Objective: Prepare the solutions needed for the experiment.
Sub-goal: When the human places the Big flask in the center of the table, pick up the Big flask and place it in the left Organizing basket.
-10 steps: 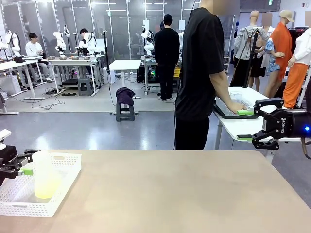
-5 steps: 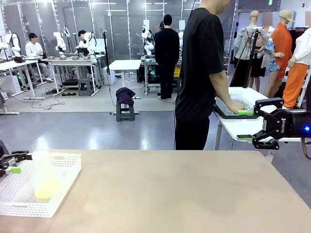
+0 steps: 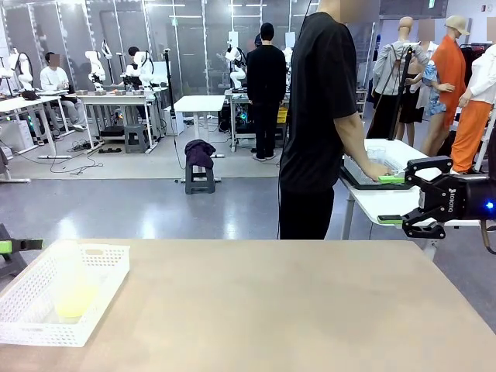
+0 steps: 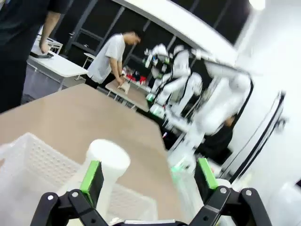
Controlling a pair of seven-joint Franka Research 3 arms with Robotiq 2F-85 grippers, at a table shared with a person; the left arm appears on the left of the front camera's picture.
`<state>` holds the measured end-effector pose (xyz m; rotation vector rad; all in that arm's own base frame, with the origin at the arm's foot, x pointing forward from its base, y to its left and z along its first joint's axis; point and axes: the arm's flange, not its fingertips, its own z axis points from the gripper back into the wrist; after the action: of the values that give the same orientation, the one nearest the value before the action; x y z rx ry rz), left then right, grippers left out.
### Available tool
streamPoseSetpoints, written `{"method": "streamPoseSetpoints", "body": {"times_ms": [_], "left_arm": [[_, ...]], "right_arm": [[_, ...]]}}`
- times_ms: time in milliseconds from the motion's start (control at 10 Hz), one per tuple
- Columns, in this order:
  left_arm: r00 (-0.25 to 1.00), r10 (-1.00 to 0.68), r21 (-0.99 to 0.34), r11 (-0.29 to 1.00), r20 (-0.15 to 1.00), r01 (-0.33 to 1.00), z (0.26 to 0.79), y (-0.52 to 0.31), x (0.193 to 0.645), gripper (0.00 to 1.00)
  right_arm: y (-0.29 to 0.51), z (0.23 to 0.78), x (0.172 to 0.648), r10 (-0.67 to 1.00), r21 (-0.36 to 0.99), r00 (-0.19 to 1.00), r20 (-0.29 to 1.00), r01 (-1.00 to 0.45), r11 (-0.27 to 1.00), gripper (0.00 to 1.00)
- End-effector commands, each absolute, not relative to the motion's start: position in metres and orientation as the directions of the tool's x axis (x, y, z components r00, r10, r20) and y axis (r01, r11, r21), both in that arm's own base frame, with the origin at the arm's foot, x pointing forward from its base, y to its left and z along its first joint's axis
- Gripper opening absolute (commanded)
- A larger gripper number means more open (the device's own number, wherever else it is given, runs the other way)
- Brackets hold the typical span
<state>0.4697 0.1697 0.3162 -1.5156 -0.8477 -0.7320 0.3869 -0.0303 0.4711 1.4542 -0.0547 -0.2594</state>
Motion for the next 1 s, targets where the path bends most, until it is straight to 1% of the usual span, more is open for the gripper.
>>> {"method": "streamPoseSetpoints", "body": {"times_ms": [0, 100, 300, 500, 600, 700, 800, 900], "left_arm": [[0.717, 0.208, -0.74, 0.052, 0.665, 0.671, 0.348, 0.151, 0.453, 1.0], [0.807, 0.205, -0.829, 0.055, 0.554, 0.556, 0.354, 0.146, 0.445, 1.0], [0.915, 0.121, -0.923, 0.034, 0.385, 0.384, 0.367, 0.144, 0.433, 1.0], [0.965, 0.002, -0.965, -0.009, 0.262, 0.262, 0.372, 0.153, 0.429, 1.0], [0.975, 0.016, -0.974, -0.033, 0.222, 0.223, 0.375, 0.159, 0.431, 1.0], [0.983, -0.016, -0.981, -0.074, 0.182, 0.18, 0.376, 0.166, 0.431, 1.0], [0.986, -0.036, -0.983, -0.084, 0.165, 0.161, 0.375, 0.17, 0.432, 1.0], [0.975, 0.019, -0.975, -0.038, 0.22, 0.22, 0.372, 0.149, 0.425, 1.0]], "right_arm": [[-0.031, 0.472, 0.386, -0.201, 0.986, 0.972, -0.121, 0.141, 0.091, 0.77], [-0.031, 0.472, 0.386, -0.201, 0.986, 0.972, -0.121, 0.141, 0.091, 0.77], [-0.031, 0.472, 0.386, -0.201, 0.986, 0.972, -0.121, 0.141, 0.091, 0.77], [-0.031, 0.472, 0.386, -0.201, 0.986, 0.972, -0.121, 0.141, 0.091, 0.77], [-0.031, 0.472, 0.386, -0.201, 0.986, 0.972, -0.121, 0.141, 0.091, 0.77], [-0.031, 0.472, 0.386, -0.201, 0.986, 0.972, -0.121, 0.141, 0.091, 0.77], [-0.031, 0.472, 0.386, -0.201, 0.986, 0.972, -0.121, 0.141, 0.091, 0.77], [-0.031, 0.472, 0.386, -0.201, 0.986, 0.972, -0.121, 0.141, 0.091, 0.77]]}}
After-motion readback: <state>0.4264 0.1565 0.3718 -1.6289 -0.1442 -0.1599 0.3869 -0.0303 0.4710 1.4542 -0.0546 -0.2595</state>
